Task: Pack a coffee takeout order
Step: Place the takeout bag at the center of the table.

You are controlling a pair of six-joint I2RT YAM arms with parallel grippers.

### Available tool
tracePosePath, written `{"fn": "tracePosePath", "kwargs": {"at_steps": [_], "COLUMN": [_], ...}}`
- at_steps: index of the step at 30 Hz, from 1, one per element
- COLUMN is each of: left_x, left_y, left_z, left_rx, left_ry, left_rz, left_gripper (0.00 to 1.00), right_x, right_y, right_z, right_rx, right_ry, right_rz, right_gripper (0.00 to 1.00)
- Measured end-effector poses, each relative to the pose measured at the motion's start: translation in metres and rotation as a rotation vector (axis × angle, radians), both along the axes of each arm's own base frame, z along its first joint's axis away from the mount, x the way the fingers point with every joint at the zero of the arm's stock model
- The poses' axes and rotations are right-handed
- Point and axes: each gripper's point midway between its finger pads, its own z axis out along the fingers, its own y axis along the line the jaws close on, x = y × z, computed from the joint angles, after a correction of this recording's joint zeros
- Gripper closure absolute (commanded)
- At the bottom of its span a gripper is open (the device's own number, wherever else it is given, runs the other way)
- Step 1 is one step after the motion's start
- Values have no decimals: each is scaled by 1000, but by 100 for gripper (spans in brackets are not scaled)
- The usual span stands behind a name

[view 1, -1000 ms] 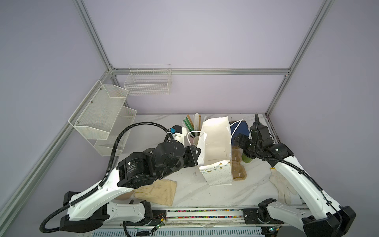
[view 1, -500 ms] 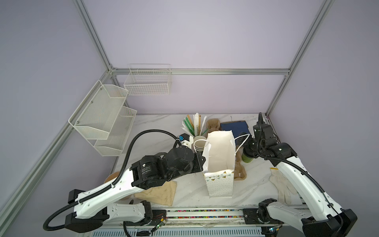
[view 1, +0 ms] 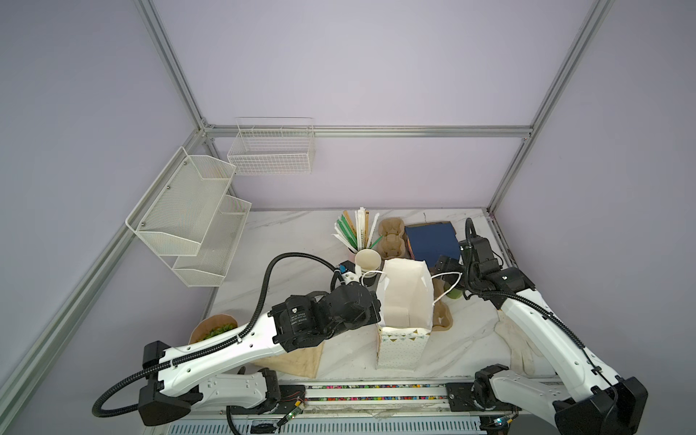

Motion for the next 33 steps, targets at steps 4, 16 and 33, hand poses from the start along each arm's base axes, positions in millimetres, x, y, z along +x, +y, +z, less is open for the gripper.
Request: {"fn": "tracePosePath", "kwargs": {"at_steps": [4, 16, 33], "left_x": [7, 31, 58], "left_y": [3, 5, 8], "left_z": [-14, -16, -38], "left_rx": [7, -28, 80], "left_ry": [2, -15, -43], "left_rz": [37, 121, 155], "left_gripper": [100, 100, 100], "right_x": [-2, 5, -19], "right_y": [-2, -29, -9], "right_z": [-6, -6, -50], "right_rx": [-9, -28, 77], "right_ry": [14, 12, 109], "right_rz": [0, -74, 14], "right_gripper": [5, 6, 8]}}
